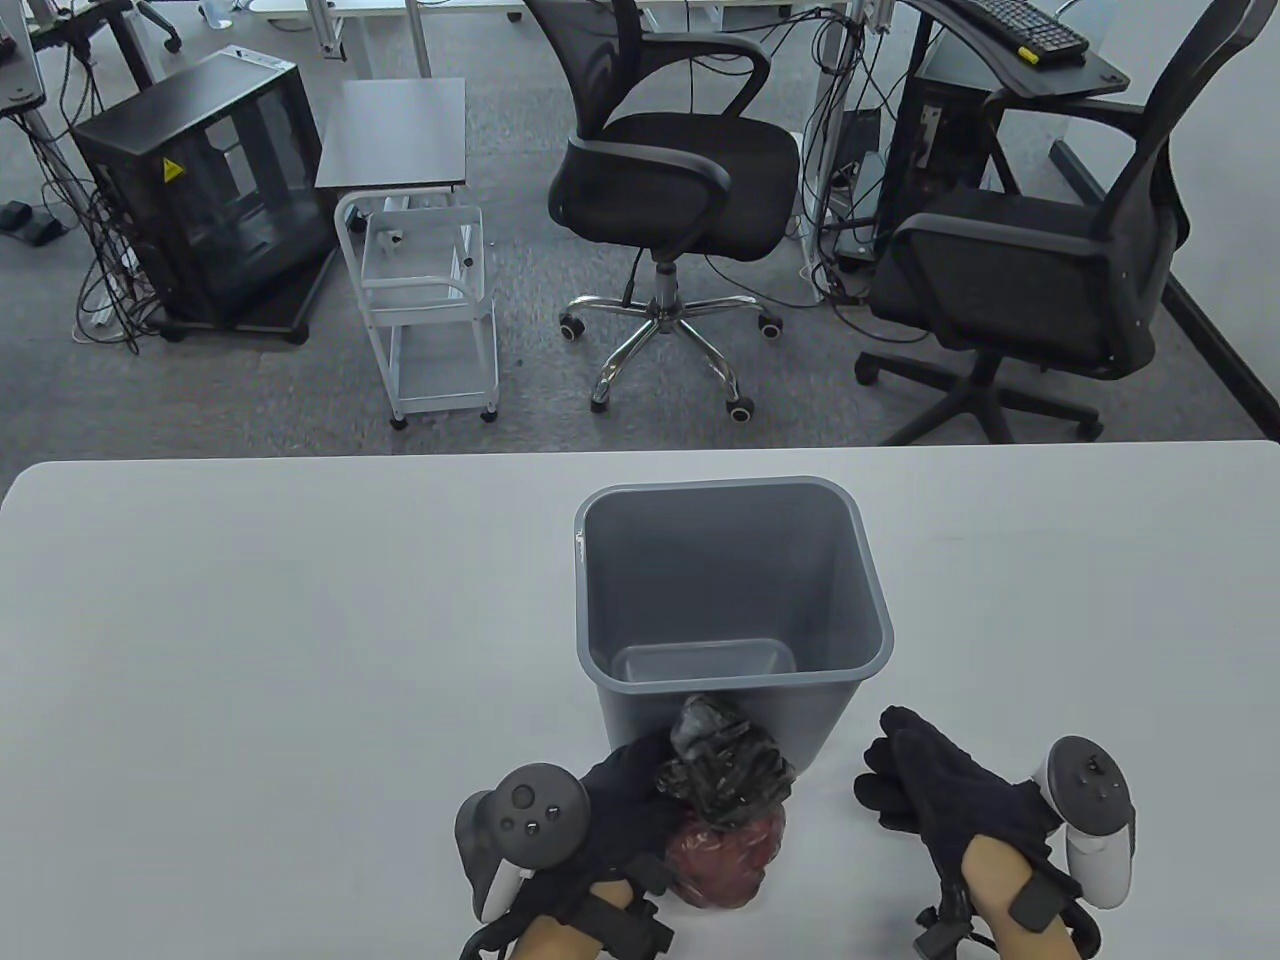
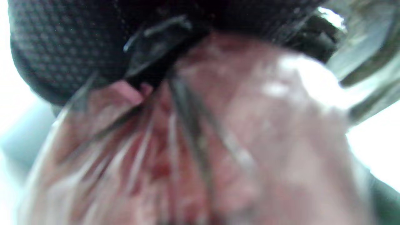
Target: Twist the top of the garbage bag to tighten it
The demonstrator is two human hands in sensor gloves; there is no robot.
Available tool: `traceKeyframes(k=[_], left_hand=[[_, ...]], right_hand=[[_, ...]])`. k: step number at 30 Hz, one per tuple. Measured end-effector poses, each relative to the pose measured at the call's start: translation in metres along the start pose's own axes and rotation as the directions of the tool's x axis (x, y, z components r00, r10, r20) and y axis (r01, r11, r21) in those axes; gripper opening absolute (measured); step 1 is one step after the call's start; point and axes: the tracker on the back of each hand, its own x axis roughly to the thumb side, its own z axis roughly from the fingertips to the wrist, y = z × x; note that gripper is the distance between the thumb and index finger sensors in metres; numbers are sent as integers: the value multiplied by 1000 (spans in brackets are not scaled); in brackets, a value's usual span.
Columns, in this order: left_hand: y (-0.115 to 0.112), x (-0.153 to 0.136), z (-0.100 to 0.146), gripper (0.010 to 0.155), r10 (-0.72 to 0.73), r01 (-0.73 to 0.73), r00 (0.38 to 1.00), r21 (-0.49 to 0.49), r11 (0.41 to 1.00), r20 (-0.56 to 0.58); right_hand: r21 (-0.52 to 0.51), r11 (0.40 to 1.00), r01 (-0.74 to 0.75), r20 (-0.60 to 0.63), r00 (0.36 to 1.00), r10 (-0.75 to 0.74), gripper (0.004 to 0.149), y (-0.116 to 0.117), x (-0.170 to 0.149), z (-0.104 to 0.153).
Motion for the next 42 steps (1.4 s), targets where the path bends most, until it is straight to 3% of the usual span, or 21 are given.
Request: traceKeyframes(k=[3,8,11,16,20,22,24,28,30,33,42], left_hand=[[-8,-6,-5,52,-73,72,997,-37,997,-17],[-3,-7,-5,54,-58,56,998,-48,997,-38],[16,-5,2,63,-102,103,991,10,995,-86],[71,-2,20,75,-58,79,989,151,985,-139],[103,-14,34,77,-134,191,976,378,906,-173],[107,-19,35,81,-207,269,959,398,877,-192],[106,-23,31,87,-279,348,932,358,866,-231],[91,-28,17,95,-434,500,845,172,849,-314],[84,-30,12,96,-458,517,832,139,845,-313],[79,-32,10,96,-470,522,824,103,846,-317],[80,-33,14,94,-424,480,841,105,871,-335]], right_hand=[[-21,999,27,-7,1000,-27,84,-5,-3,0],[-14,1000,25,-20,999,-25,84,-4,-6,-1],[-34,999,2,-8,1000,-2,84,-6,-4,-1],[-146,955,-258,39,963,266,85,-9,12,3],[-254,758,-600,25,780,626,88,-4,28,8],[-269,691,-671,10,715,699,88,-4,32,8],[-273,620,-736,-15,648,762,86,-5,34,8],[-235,457,-858,-102,490,866,87,-3,38,7],[-220,415,-883,-124,447,886,89,-1,38,7],[-208,418,-884,-134,449,884,89,1,37,6],[-185,503,-844,-116,527,842,87,2,34,5]])
